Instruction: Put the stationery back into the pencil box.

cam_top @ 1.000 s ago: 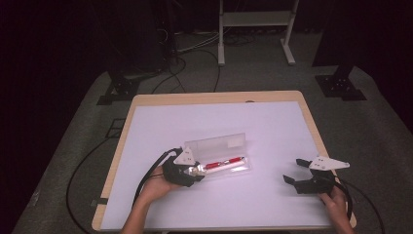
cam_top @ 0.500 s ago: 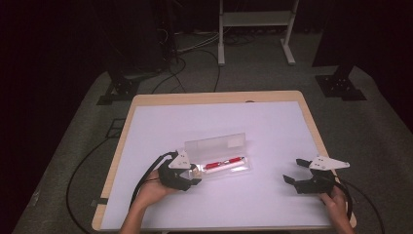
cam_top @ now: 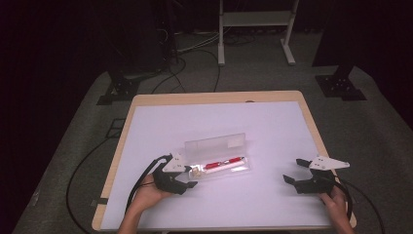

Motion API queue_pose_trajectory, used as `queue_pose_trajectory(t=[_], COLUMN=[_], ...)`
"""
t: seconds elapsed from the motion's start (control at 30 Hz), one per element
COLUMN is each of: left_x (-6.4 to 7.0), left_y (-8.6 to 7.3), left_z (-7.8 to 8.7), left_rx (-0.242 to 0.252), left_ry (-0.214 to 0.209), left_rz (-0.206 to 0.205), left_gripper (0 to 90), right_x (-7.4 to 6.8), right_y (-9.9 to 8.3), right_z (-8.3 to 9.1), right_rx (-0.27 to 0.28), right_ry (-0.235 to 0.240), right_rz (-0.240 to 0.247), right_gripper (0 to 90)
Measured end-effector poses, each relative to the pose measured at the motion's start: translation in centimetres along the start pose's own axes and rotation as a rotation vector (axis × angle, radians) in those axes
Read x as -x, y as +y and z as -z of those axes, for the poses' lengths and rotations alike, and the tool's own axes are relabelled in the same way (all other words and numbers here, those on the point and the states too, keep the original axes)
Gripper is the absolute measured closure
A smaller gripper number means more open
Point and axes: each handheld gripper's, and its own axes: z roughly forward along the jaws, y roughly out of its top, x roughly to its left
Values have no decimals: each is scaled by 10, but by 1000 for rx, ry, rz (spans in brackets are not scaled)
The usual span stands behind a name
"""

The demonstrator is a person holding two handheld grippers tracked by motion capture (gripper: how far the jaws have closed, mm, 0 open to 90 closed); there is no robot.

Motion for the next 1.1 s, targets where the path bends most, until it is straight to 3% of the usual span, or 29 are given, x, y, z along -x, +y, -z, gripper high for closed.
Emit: queue_pose_trajectory(t=[0.23,1.1], left_x=[1,4], left_y=[-3,-29], left_z=[7,27], left_rx=[33,39], left_ry=[8,44], left_rz=[7,58], left_gripper=[406,371], right_x=[1,1], right_y=[0,0], right_z=[1,0], right_rx=[4,-1], right_ry=[4,0], right_rz=[-8,-10], right_gripper=[138,138])
